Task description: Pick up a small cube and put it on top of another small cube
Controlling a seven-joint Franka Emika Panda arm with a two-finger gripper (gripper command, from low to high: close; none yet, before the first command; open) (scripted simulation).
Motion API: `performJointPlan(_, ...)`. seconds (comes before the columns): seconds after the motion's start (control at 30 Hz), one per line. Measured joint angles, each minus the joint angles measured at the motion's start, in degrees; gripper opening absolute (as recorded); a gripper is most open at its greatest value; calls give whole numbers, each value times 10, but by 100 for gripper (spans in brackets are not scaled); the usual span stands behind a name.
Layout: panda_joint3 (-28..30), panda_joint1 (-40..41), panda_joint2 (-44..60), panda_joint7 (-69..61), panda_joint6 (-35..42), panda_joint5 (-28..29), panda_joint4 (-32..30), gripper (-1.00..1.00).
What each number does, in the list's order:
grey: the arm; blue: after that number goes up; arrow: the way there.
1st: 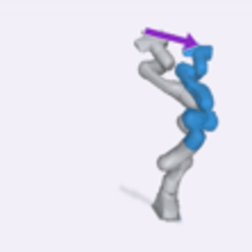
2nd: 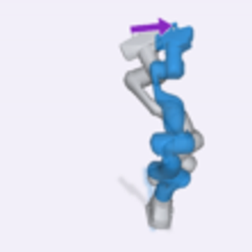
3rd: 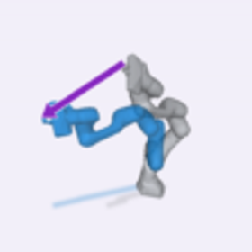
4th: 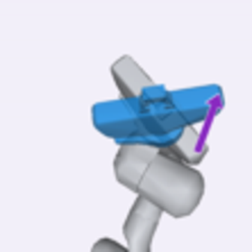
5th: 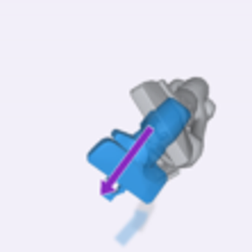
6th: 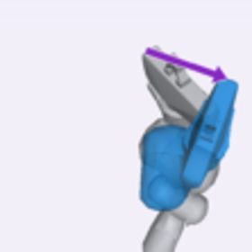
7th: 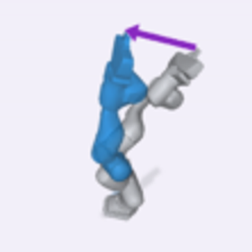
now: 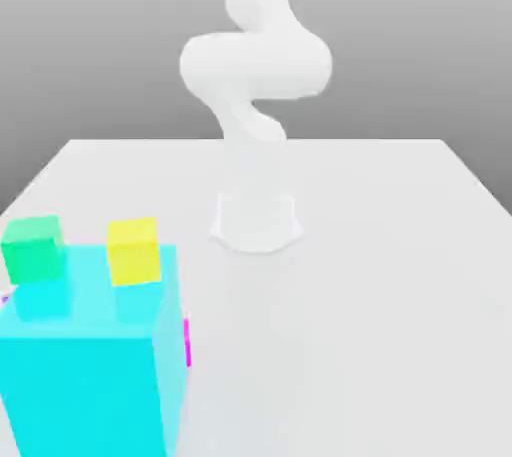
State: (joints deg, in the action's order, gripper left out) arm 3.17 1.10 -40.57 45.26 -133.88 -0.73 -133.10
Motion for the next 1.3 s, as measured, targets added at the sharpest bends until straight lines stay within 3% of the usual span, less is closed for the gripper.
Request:
performJointPlan(0.3, 133, 73, 195, -38, -55, -4, -11, 0)
performJointPlan(0.63, 230, 177, 398, -51, -130, 0, -48, 0)
performJointPlan(0.73, 227, 201, 455, -50, -166, -22, -84, 0)
performJointPlan(0.87, 218, 229, 509, -73, -230, -99, -144, 0)
performJointPlan(1.07, 129, 306, 610, -150, -313, -207, -133, 0)
performJointPlan(1.1, 116, 317, 623, -159, -322, -219, -130, -100)
performJointPlan(1.3, 109, 323, 629, -161, -327, -223, -128, -100)
